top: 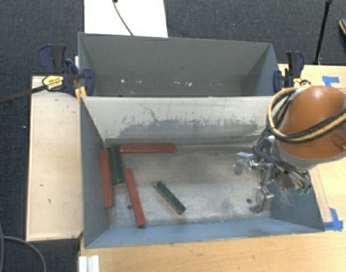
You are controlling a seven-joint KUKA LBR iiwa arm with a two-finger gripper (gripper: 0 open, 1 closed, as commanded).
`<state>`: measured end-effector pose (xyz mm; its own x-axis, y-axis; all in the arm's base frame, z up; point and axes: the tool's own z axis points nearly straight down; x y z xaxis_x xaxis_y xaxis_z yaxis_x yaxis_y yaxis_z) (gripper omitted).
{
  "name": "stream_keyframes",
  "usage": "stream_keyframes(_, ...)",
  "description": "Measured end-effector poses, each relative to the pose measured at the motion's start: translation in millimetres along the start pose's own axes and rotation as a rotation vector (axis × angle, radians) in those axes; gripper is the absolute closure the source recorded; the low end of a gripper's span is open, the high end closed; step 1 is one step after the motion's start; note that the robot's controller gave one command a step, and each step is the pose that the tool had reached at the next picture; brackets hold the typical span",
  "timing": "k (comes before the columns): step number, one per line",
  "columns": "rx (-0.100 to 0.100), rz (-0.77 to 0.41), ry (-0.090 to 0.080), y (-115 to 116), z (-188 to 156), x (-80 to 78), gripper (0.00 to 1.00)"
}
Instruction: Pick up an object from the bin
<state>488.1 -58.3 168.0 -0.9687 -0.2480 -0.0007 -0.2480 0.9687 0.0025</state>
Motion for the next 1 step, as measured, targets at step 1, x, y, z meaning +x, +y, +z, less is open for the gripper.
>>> stream_keyframes(1,-0.001,-0.231,0.002,78.4,78.2,-24.0,0.00)
